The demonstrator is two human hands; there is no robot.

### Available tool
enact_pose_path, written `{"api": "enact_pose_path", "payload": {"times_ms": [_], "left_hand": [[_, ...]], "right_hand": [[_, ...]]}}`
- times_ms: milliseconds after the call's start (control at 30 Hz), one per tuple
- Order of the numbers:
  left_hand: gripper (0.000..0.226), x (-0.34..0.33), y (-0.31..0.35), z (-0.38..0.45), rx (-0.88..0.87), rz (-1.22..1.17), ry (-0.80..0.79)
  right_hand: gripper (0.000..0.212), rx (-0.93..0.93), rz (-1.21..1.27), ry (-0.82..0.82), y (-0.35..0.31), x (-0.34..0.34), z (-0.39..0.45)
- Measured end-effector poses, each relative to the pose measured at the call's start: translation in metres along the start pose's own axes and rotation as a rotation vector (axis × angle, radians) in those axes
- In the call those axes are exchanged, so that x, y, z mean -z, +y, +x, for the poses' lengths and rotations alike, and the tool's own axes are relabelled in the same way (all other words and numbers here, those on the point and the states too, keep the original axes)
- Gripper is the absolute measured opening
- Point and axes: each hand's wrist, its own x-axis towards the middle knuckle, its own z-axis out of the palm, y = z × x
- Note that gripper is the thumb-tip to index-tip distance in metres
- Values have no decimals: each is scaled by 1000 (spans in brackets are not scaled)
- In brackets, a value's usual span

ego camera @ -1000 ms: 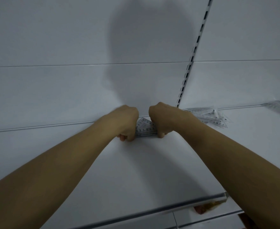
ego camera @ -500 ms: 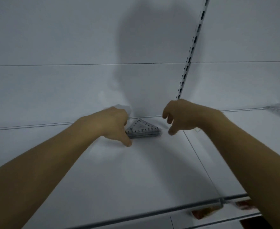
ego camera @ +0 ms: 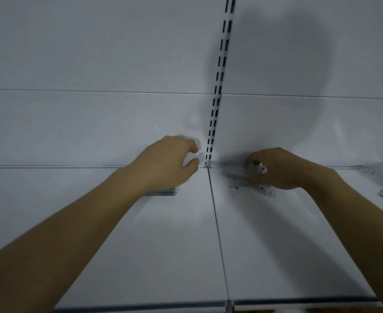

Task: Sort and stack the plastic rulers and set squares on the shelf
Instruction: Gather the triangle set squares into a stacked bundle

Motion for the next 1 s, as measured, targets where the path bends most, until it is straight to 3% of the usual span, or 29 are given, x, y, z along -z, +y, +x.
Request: {"api": "enact_pose_path", "payload": {"times_ms": [167,333,433,500,567,667,733,833,933,1000], "left_hand": [[25,-37,56,16,-38,-197,196],[25,-76,87,37,59,-293,327],[20,-93,96,47,126,-355,504],[17,-102,101,48,100,-392,660],[20,-106,102,46,50,-463,706],[40,-105,106,45,95,-832,542],[62,-100,113,44,276,-1243,274],[63,-99,120,40,374,-1435,-123],[36,-97,120,39,352,-1554,-100],[32,-94,115,41,358,-1575,-19]], "right_hand": [[52,88,134,158,25,-9,9],[22,210,258,318,47,-25,12],[11,260,407,464,55,-34,14],[15,257,559,533,60,-34,9],[21,293,638,548,65,-32,4],[22,406,616,554,72,-29,-4],[20,507,597,623,71,-29,-7],[21,613,685,679,66,-33,-11],[20,615,806,608,67,-38,-10],[22,555,937,611,70,-39,-6]]}}
